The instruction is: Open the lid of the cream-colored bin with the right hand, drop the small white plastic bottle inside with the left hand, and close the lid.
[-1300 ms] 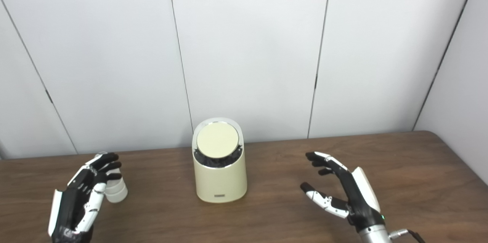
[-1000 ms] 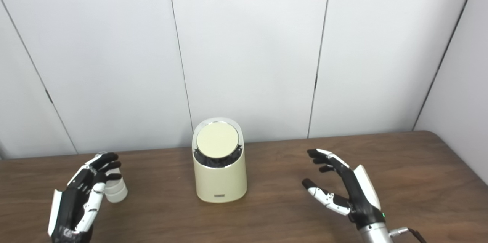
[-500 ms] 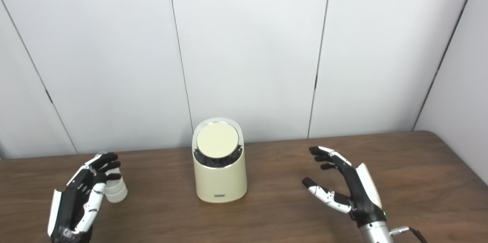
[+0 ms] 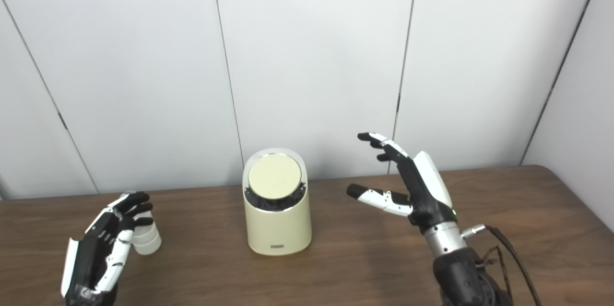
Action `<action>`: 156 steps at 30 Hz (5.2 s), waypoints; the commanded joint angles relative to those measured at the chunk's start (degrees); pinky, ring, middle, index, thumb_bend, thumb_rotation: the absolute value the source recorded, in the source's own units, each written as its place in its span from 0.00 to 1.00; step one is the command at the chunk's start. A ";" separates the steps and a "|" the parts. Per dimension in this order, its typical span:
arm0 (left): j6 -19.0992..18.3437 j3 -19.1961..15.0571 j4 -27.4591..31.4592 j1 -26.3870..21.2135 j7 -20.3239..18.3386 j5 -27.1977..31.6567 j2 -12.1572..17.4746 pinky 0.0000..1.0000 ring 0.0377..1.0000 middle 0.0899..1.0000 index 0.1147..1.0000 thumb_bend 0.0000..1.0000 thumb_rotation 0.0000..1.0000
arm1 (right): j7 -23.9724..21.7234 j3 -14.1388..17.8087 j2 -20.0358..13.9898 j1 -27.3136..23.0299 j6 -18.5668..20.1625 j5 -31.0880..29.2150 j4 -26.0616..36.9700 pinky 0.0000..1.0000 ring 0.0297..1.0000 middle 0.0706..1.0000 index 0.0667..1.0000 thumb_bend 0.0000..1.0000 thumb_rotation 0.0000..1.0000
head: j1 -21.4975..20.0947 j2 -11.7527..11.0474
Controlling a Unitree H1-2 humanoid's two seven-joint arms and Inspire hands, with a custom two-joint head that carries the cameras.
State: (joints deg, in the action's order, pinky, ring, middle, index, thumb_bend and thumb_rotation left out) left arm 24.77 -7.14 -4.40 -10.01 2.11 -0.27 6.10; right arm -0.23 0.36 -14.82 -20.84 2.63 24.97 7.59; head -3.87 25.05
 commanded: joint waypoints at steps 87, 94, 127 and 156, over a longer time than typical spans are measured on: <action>-0.16 1.79 4.96 -0.91 1.07 -2.76 -2.09 0.64 0.74 0.75 0.71 0.27 0.55 | 8.71 -13.26 8.50 -19.19 9.67 17.54 -16.88 0.86 0.95 0.98 0.94 0.98 0.15 | 2.51 1.51; -0.19 1.75 4.89 -0.94 1.44 -3.42 -2.27 0.63 0.73 0.75 0.71 0.27 0.56 | 8.68 -13.36 8.18 -19.12 9.37 17.33 -16.68 0.85 0.95 0.97 0.93 0.95 0.04 | 2.66 1.55; -0.26 2.04 4.58 -1.03 1.39 -3.99 -1.95 0.63 0.73 0.75 0.71 0.27 0.54 | 5.12 -10.97 7.35 -14.86 3.56 4.92 -12.98 0.83 0.93 0.95 0.93 0.86 1.00 | 2.76 1.35; 0.79 1.57 2.83 -1.55 0.90 -2.48 -0.66 0.62 0.73 0.75 0.71 0.25 0.54 | 17.01 2.99 5.31 6.97 -25.74 -4.00 -10.47 0.70 0.81 0.81 0.78 0.26 0.34 | 1.98 0.43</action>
State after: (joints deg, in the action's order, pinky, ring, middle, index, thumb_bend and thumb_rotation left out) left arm 23.34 -5.42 -2.18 -9.73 3.18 -3.58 4.54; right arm 15.36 2.79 -8.88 -12.59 -19.18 21.17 -3.58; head -1.85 25.49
